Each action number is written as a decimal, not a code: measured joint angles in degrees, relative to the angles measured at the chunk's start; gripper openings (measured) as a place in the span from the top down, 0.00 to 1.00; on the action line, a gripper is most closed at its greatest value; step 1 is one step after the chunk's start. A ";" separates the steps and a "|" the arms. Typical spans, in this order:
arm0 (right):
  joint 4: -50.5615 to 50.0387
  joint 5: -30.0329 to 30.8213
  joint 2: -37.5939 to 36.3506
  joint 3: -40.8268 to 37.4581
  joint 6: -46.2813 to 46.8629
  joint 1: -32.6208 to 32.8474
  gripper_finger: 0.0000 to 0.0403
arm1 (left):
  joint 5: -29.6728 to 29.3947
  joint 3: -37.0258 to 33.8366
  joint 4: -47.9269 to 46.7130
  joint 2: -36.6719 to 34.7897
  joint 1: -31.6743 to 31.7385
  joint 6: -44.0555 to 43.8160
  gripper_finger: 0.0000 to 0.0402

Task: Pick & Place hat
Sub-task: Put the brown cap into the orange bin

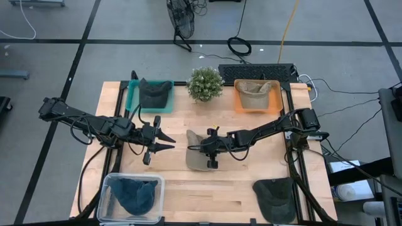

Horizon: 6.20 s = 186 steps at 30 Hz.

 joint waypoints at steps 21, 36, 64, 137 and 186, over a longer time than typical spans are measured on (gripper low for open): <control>-29.08 10.03 -25.85 -0.05 -8.04 2.03 1.00 | -0.96 0.02 -0.28 0.01 0.01 -0.04 0.76; -51.31 25.76 -39.00 -0.05 -21.48 -3.66 1.00 | -1.46 0.02 -0.22 0.01 0.01 0.31 0.76; -49.92 -21.96 -40.30 -0.03 -59.35 -55.50 1.00 | -2.49 0.02 -0.11 0.45 0.01 1.53 0.76; -38.66 4.49 -37.59 -15.04 -2.93 -53.74 0.76 | -3.78 0.00 6.16 6.15 3.77 0.09 0.76; -17.05 3.00 -41.86 -33.40 -2.15 -56.59 0.77 | -3.87 -0.02 5.71 6.13 3.66 0.08 0.76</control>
